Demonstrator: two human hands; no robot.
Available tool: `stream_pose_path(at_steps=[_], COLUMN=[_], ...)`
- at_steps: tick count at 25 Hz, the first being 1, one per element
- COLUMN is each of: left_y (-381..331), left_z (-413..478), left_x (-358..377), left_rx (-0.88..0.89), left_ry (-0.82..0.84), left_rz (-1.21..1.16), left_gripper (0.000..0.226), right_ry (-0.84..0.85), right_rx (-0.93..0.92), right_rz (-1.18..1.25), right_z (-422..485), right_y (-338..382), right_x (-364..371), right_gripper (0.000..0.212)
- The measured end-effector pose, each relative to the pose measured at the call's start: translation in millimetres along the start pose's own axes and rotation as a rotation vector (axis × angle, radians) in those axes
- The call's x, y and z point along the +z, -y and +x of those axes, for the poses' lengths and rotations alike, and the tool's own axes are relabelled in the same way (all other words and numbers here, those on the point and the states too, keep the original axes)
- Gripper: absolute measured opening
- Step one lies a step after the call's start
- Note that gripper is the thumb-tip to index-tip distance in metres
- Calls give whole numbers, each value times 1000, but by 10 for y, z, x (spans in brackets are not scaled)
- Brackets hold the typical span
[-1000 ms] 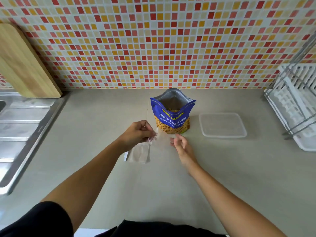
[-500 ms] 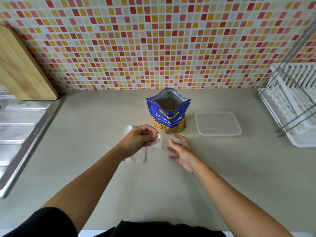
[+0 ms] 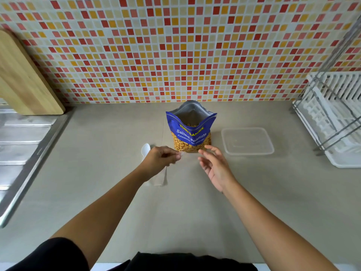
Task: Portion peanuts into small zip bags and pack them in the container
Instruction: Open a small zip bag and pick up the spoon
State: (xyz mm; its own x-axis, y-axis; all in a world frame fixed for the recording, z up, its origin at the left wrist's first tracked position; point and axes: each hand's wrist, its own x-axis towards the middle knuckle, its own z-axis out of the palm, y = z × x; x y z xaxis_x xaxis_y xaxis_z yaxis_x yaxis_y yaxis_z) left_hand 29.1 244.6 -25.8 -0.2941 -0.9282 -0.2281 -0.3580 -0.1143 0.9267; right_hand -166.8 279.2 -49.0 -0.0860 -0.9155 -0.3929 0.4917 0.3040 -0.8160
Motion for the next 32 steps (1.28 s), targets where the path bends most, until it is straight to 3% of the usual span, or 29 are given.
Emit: stream_pose_path(at_steps=[2,6,12,20,24,28,32], left_y=[-11,-65,-119,-165,-163,-166,-147], left_z=[36,20,-56,-80,-116,-121,-68], left_x=[19,-9,63,147,197,226,217], left_rx=[-28,-202,-231,-275,-322,-282,-208], left_ry=[-53,92,157,190,187,190,16], left_rz=[-55,-334,-536,-834,-939,-817,-570], left_gripper=[5,11,10,20,37,32,12], right_ry=[45,61,10,31,46,24,-39], right_rx=[-15,-55,-21,-100,-110,-117,-112], right_rz=[-51,-446,-210,-248,-266,-288,-273], right_z=[-24,-41,24,46,50,60,54], right_y=[25,16,-41,8,17,5,27], right_x=[-48,-138,-129,-74,-44,-98,-216], right_gripper=[17,26,36,48,48,48,49])
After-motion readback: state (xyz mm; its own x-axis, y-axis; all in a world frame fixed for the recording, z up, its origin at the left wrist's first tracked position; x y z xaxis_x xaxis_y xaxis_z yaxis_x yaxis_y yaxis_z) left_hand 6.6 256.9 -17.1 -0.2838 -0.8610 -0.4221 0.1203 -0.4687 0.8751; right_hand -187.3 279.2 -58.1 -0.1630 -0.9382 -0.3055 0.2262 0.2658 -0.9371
